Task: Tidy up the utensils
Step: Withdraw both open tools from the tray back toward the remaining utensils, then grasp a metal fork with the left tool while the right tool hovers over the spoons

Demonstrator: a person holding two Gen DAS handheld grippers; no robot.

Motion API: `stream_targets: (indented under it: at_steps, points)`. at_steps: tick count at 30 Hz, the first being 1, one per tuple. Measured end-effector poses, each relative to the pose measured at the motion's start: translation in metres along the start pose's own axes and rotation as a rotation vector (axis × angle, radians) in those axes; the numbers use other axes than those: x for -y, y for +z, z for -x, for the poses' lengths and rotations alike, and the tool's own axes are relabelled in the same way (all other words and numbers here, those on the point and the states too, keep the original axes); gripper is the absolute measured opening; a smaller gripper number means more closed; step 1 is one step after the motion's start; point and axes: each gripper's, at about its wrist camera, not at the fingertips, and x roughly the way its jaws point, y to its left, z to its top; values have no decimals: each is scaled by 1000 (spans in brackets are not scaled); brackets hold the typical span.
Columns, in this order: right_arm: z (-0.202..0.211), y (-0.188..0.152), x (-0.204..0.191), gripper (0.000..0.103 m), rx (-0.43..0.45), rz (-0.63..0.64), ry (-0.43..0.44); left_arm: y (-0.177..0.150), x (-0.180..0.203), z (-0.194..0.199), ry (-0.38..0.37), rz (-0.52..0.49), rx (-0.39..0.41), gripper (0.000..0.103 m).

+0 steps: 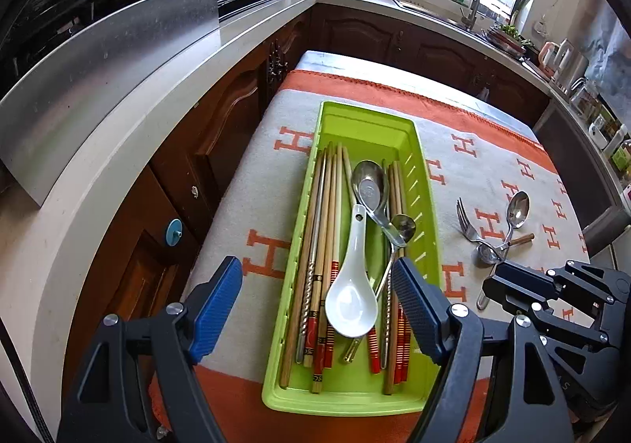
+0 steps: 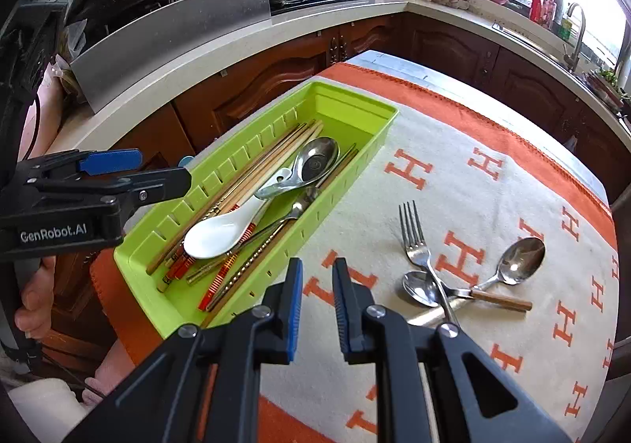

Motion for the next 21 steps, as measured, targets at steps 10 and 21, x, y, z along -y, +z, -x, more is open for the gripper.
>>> stream_targets:
  at_steps: [10, 21]
  points:
    - [35, -32, 58, 15, 57, -181, -29, 0, 52, 8, -54, -101, -10, 77]
    - [41, -64, 120, 15, 70, -340, -40, 5, 115, -15, -156, -148, -100, 77]
